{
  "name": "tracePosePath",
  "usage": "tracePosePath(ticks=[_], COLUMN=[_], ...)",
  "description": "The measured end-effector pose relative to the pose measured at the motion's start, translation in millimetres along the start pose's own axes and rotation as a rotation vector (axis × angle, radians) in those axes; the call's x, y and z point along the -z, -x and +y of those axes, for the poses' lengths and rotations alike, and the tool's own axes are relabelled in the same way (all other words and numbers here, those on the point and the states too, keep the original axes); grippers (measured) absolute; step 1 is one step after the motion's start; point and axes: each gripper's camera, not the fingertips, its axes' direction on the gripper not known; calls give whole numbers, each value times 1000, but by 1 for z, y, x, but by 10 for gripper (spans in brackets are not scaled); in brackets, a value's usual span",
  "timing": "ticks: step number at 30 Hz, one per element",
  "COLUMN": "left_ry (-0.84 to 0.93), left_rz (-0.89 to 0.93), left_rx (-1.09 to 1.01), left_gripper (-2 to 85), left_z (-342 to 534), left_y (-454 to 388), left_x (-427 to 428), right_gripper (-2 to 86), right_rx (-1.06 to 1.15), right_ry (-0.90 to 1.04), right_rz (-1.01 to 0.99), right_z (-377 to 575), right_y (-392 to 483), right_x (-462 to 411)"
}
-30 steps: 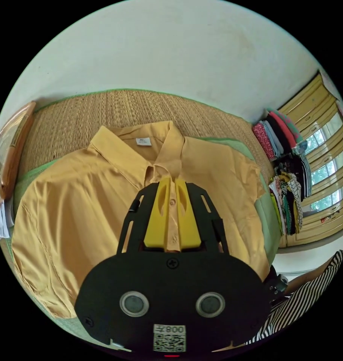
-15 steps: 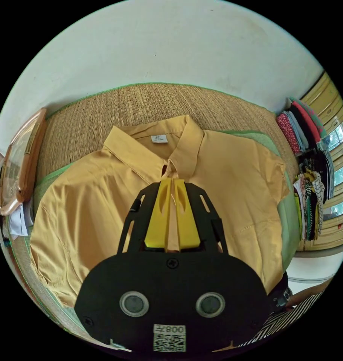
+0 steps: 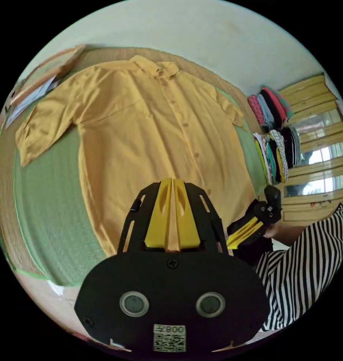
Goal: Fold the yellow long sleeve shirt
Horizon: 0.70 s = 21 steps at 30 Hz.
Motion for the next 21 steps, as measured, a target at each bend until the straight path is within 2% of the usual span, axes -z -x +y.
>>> tracePosePath(ticks=[4,7,11,14,16,21], left_ry=[-92,-52,-36,15,30,-35], left_rz=[-28,-9,6,18,-1,87], left_rx=[261,358,395,374,362,392], left_gripper=[73,99,89,45,26,12], left_z=[73,102,123,132,140,165], left_y=[62,90,114,128,133,155], left_x=[3,-21,-60,-81,-90,-115], right_gripper=[34,43,71,79,80,77], right_rx=[-96,-200,-396,-509,-561,-611], right_ry=[-97,-197,-286,-278,-253,-295], right_rz=[136,283,540,635,687,671], right_z=[35,69,122,149,160,171], right_y=[2,3,4,-1,-5,-8], right_x=[58,106,157,167,165,167])
